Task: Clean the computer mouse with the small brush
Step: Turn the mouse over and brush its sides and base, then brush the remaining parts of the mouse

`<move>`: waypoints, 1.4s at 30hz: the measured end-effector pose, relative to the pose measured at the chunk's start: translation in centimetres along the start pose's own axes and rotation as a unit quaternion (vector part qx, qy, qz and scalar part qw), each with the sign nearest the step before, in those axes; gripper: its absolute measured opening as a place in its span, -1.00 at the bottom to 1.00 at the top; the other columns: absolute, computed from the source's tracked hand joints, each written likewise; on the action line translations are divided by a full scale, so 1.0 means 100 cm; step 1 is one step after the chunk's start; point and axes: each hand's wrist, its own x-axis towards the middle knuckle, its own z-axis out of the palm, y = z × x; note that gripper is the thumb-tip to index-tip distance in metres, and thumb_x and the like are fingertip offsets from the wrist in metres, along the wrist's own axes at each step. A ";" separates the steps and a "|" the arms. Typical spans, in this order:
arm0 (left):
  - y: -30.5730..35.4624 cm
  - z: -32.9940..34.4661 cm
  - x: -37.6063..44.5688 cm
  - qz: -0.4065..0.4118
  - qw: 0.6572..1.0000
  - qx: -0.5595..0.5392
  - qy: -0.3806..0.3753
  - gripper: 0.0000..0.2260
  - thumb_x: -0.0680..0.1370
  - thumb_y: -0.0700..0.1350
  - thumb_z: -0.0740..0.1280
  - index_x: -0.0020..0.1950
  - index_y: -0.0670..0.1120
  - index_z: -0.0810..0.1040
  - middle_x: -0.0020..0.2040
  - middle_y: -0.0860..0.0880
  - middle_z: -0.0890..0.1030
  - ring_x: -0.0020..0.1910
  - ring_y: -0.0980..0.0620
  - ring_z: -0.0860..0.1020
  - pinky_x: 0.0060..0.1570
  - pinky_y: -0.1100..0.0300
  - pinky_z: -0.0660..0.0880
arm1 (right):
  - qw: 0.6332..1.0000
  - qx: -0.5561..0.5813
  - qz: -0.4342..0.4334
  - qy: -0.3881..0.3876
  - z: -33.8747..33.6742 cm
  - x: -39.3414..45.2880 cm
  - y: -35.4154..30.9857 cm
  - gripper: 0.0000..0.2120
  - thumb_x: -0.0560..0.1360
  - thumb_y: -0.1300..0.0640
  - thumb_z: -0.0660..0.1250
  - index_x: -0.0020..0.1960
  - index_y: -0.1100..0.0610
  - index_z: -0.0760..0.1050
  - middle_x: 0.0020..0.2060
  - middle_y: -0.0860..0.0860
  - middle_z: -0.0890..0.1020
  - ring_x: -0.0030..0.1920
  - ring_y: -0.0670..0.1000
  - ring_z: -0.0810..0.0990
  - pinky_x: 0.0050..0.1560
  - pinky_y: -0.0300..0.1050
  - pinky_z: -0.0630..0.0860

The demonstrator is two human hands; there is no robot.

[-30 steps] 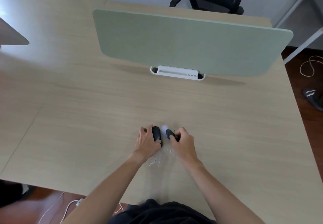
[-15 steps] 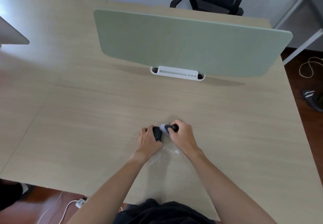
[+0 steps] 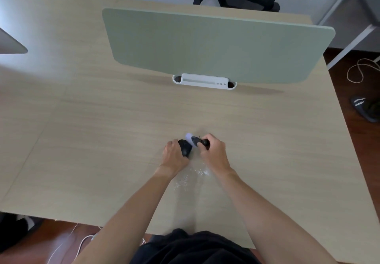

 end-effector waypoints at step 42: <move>-0.013 -0.022 0.031 0.163 0.977 0.107 -0.089 -0.49 0.33 -0.44 0.39 0.21 -0.05 0.59 0.14 -0.05 0.59 0.10 -0.07 0.56 0.04 0.14 0.52 | 0.997 -0.038 0.003 -0.074 0.001 -0.038 0.032 -0.87 0.31 0.28 0.31 -0.37 0.15 0.41 -0.48 -0.04 0.47 -0.44 -0.04 0.37 -0.44 -0.08 0.32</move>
